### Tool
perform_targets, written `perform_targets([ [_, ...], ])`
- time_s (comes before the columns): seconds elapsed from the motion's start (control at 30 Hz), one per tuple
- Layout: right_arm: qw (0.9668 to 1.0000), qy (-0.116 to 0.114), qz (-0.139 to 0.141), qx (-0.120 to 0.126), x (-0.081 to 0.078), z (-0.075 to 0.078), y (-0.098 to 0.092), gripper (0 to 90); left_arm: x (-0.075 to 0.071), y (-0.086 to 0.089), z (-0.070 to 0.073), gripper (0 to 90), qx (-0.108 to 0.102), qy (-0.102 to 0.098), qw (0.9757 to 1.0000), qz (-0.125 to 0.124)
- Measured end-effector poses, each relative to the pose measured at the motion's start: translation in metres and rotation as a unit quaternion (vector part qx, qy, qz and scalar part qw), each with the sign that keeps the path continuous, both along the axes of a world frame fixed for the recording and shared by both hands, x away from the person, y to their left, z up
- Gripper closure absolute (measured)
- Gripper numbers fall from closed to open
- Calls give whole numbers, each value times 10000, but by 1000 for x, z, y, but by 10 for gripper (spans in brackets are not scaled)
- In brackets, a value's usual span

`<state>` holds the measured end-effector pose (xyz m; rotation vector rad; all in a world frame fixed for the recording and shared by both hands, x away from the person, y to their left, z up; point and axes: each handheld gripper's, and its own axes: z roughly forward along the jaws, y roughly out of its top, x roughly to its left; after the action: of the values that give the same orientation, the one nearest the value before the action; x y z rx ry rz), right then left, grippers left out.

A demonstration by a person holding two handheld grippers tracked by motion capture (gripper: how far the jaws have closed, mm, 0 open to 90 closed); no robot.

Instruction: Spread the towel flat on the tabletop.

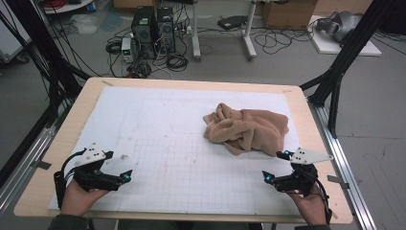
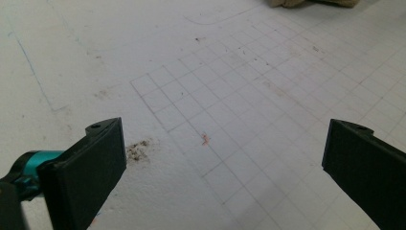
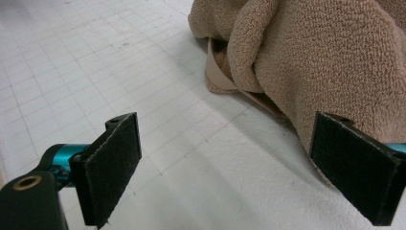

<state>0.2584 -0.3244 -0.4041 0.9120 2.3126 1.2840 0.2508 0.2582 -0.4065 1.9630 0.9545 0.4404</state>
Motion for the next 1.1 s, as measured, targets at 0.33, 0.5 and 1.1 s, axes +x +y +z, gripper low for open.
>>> perform_targets([
  [0.33, 10000, 22, 13, 7, 0, -3, 0, 99, 3, -3, 0, 17, 8, 31, 10000, -69],
  [0.5, 10000, 11, 3, 26, 0, -2, -2, 99, 3, -5, 0, 17, -10, 20, 10000, -54],
  [1.1, 9996, -180, 165, -157, 28, 29, 17, 99, 3, -8, 2, 17, -85, -29, 9999, -74],
])
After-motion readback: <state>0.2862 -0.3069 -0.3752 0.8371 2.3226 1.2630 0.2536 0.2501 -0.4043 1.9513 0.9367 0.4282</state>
